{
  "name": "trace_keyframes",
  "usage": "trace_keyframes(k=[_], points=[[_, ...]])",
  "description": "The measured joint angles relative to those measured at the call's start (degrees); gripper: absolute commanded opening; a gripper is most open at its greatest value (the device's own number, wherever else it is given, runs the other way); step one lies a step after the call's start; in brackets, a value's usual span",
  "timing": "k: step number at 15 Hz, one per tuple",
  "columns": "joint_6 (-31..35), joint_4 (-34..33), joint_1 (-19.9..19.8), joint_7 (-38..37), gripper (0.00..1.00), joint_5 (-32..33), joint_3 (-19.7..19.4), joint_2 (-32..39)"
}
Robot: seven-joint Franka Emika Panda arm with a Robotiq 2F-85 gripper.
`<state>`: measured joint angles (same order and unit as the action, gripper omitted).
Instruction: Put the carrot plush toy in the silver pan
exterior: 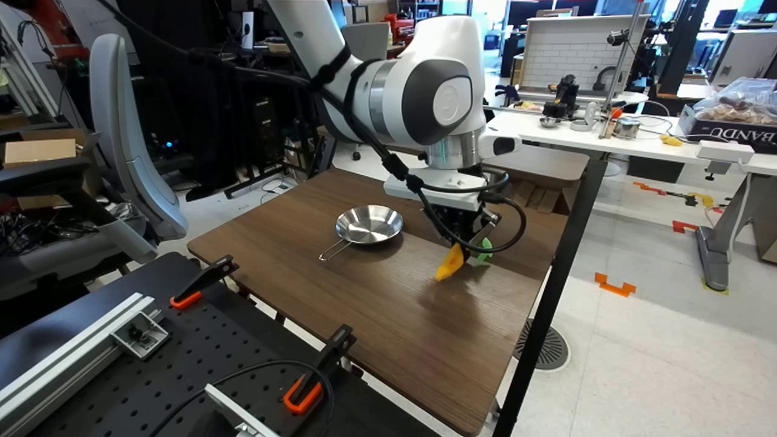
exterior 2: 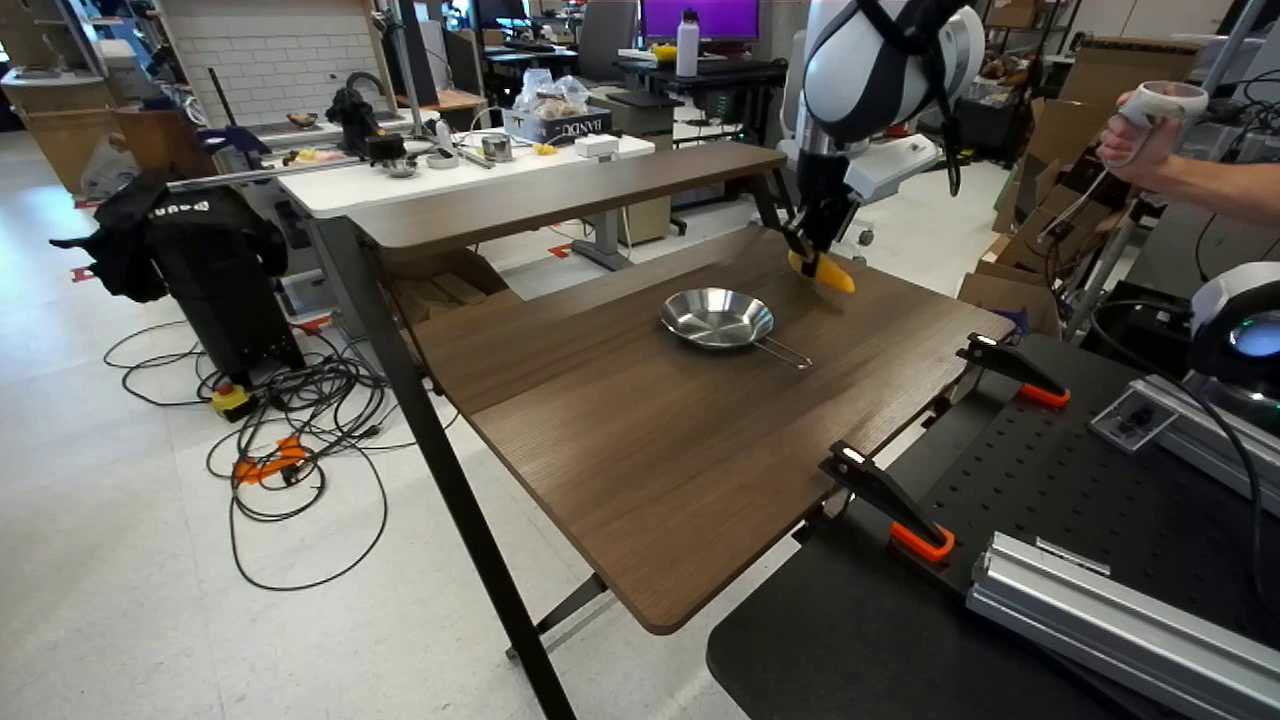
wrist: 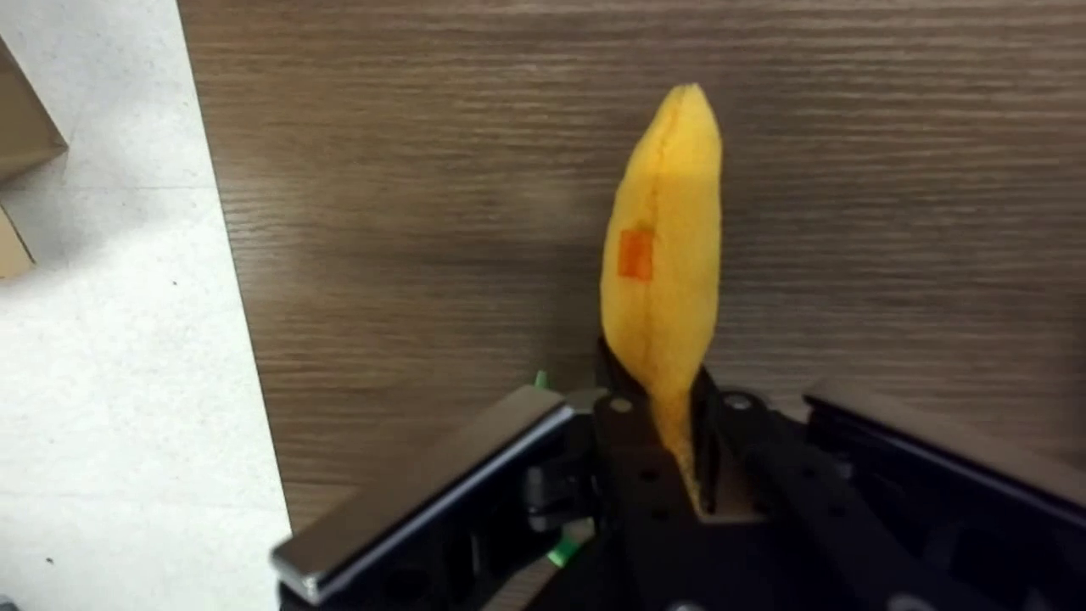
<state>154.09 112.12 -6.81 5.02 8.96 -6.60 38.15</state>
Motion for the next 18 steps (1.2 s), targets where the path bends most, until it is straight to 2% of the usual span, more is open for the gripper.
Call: trace_keyframes(k=[5, 13, 18], points=[[0.0, 0.71, 1.02, 0.0, 0.03, 0.0, 1.28, -3.65], [-0.05, 4.33, 4.69, -0.09, 0.03, -0.03, 4.27, -10.46], [-0.05, 6.31, 6.9, -0.14, 0.03, -0.05, 6.32, -12.26]])
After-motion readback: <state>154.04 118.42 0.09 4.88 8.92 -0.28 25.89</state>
